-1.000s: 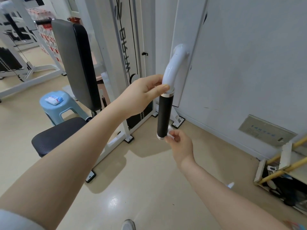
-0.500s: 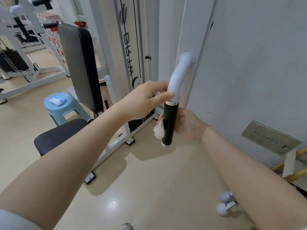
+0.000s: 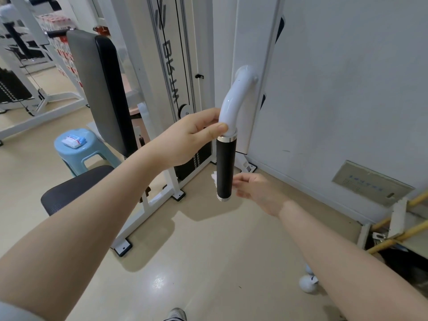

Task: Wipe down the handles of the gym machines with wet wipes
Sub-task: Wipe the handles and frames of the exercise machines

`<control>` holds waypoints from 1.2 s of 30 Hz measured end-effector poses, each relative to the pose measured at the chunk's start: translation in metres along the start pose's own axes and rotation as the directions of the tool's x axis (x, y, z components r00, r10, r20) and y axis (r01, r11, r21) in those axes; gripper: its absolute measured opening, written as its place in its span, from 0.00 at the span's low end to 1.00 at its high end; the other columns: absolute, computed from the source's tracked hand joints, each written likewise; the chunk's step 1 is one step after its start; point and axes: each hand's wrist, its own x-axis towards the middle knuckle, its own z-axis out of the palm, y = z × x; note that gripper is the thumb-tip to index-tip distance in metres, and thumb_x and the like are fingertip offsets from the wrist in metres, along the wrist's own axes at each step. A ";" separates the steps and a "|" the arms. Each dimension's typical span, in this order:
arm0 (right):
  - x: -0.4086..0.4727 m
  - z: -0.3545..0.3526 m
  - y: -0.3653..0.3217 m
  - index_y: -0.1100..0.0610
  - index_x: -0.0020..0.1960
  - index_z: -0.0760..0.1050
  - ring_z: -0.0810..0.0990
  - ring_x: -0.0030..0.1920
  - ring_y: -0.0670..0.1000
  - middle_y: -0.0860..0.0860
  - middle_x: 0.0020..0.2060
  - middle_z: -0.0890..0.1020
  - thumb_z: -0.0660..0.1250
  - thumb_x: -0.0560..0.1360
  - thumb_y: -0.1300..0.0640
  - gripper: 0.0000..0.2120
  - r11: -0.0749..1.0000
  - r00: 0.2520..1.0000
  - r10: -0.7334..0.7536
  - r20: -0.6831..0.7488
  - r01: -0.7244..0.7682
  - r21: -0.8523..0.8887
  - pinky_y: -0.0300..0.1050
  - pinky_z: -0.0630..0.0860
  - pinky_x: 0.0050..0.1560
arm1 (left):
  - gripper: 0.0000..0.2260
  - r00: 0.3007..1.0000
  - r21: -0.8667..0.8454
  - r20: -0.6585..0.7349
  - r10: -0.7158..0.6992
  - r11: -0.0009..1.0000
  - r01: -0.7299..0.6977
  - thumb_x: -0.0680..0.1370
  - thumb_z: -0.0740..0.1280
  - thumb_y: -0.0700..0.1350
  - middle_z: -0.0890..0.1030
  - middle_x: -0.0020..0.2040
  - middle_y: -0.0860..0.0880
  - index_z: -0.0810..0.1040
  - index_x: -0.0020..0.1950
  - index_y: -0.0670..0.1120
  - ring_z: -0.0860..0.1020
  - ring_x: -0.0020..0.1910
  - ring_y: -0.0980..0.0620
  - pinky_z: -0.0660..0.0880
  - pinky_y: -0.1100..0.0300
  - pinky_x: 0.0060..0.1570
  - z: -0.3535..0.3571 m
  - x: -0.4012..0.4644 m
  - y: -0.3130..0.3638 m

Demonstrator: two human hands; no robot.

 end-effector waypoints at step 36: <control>-0.001 0.021 -0.065 0.55 0.46 0.79 0.77 0.38 0.48 0.51 0.38 0.80 0.61 0.78 0.60 0.08 0.987 0.904 -0.148 -0.402 0.161 -0.002 0.33 0.75 0.40 | 0.37 0.891 0.477 -0.329 0.313 0.869 -0.130 0.65 0.64 0.45 0.48 0.77 0.47 0.58 0.74 0.51 0.55 0.72 0.51 0.53 0.59 0.66 -0.006 0.021 0.014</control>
